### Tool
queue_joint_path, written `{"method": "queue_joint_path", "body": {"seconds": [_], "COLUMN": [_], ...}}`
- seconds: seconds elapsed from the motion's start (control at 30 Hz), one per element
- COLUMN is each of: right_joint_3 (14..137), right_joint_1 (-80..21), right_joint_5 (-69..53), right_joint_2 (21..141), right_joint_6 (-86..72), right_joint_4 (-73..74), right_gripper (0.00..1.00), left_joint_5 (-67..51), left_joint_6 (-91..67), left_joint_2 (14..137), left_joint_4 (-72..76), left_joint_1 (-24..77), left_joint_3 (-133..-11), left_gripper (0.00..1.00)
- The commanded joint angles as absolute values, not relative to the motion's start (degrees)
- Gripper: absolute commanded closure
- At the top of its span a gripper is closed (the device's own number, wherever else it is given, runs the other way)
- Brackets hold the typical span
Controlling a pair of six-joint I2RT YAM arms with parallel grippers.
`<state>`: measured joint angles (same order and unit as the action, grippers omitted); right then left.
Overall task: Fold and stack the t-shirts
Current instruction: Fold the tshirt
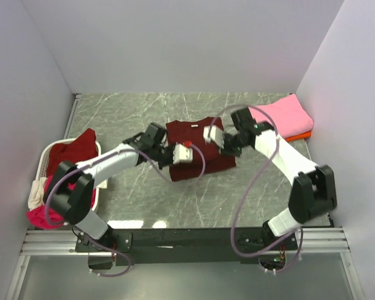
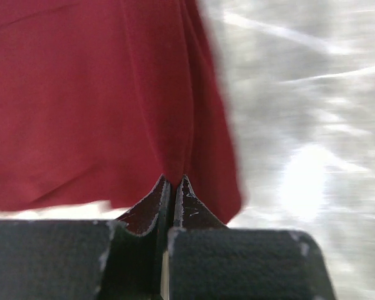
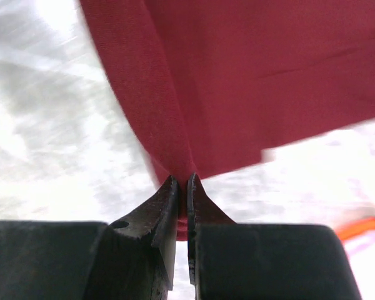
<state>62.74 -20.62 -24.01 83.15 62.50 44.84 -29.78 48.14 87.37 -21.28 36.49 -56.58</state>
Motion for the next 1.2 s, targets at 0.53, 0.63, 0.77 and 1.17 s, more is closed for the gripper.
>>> {"method": "queue_joint_path", "body": {"seconds": [0.53,0.63,0.77,1.17], "right_joint_3": [110.0,114.5,115.8,112.8], "right_joint_1": [-18.2,-18.1,-18.2,-14.3], "right_joint_5": [-7.4,-6.3,-5.4,-0.2], "right_joint_2": [125.3,129.2,131.7,127.2], "right_joint_6": [44.7,44.2,43.3,21.4], "right_joint_4": [22.5,23.2,21.6,17.3], "right_gripper": [1.00,1.00,1.00,0.29], "left_joint_5": [-21.3,-20.0,-20.1,1.7], "left_joint_6": [44.4,43.8,43.5,6.7], "left_joint_2": [118.8,122.1,125.4,121.7], "left_joint_4": [-1.0,-0.4,-3.0,-1.1], "left_joint_1": [20.7,20.7,20.6,18.9], "left_joint_3": [-88.1,-91.2,-95.3,-105.9], "left_gripper": [1.00,1.00,1.00,0.00]}}
